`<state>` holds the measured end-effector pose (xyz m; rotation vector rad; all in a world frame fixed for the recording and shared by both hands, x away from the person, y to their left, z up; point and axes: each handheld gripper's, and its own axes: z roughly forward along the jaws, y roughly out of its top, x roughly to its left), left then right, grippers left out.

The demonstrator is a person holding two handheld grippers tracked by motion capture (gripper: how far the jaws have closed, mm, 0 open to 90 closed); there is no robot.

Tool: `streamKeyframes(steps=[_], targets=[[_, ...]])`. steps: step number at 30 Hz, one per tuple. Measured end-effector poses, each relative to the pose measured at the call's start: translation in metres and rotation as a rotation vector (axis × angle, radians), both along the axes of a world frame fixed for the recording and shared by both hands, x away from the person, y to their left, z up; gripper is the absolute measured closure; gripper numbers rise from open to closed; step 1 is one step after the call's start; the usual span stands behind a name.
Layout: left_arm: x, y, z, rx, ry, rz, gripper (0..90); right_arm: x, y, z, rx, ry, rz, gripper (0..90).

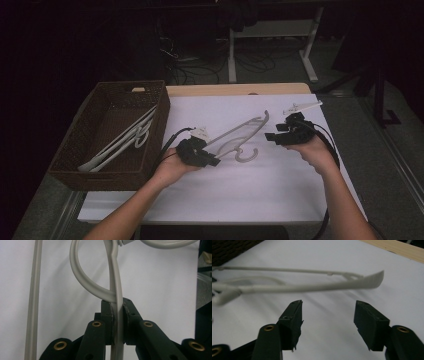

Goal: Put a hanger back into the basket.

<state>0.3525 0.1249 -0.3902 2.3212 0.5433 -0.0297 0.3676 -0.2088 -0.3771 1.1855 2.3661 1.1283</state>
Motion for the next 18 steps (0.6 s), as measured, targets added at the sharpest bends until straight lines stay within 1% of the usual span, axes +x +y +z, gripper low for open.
streamKeyframes(steps=[3, 5, 8, 11, 13, 14, 16, 18], targets=[[0.002, 0.003, 0.012, -0.01, 0.001, 0.008, 81.8, -0.012, 0.0, -0.004, 0.019, -0.016, 0.005, 29.9], [0.003, 0.005, 0.02, -0.021, 0.004, 0.014, 81.8, -0.02, 0.001, -0.009, 0.034, -0.02, 0.011, 26.6], [0.004, 0.008, 0.035, -0.026, -0.001, 0.021, 81.8, -0.029, 0.004, -0.017, 0.047, -0.034, 0.019, 22.7], [0.005, 0.012, 0.052, -0.037, -0.007, 0.026, 81.8, -0.036, 0.006, -0.024, 0.038, -0.031, 0.016, 18.7], [0.006, 0.015, 0.063, -0.045, -0.013, 0.027, 81.8, -0.042, 0.007, -0.029, 0.048, -0.027, 0.007, 17.2], [0.007, 0.017, 0.069, -0.046, -0.017, 0.025, 81.8, -0.045, 0.007, -0.032, 0.046, -0.03, 0.013, 15.2], [0.008, 0.02, 0.08, -0.047, -0.028, 0.025, 81.7, -0.052, 0.008, -0.036, 0.042, -0.036, 0.009, 14.1], [0.008, 0.024, 0.091, -0.046, -0.036, 0.023, 81.8, -0.059, 0.009, -0.039, 0.052, -0.038, 0.014, 13.4]])
